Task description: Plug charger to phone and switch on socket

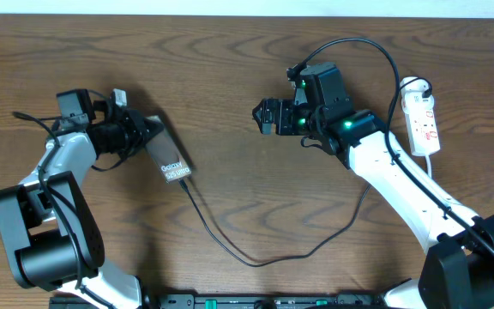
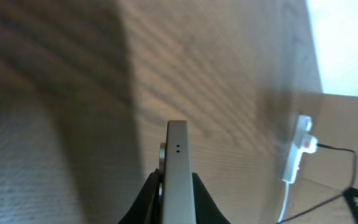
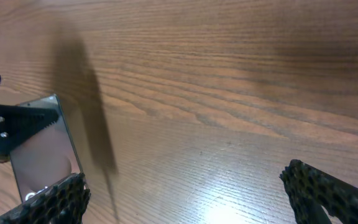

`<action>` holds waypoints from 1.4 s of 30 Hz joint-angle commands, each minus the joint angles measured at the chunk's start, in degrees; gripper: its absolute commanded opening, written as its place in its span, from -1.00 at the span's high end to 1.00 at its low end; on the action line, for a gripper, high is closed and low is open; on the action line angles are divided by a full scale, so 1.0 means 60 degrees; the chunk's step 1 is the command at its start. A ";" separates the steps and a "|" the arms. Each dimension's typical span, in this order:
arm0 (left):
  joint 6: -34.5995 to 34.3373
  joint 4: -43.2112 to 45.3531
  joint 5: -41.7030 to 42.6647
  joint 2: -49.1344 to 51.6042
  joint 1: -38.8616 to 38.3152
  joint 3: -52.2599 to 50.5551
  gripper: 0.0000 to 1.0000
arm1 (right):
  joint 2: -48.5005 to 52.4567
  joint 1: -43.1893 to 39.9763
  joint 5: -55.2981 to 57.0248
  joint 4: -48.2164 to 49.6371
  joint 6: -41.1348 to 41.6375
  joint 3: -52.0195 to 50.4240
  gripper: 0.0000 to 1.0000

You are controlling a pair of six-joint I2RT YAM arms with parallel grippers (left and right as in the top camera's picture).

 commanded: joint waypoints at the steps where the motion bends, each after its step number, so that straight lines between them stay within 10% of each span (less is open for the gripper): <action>1: 0.0149 -0.0036 -0.0459 -0.0062 -0.0022 -0.0382 0.85 | -0.0117 -0.0036 0.0106 -0.0076 -0.0178 0.0029 -0.98; 42: 0.0153 0.0069 -0.1421 -0.0062 -0.0022 -0.2160 0.85 | -0.0117 -0.0036 0.0102 -0.0109 -0.0135 0.0029 -0.98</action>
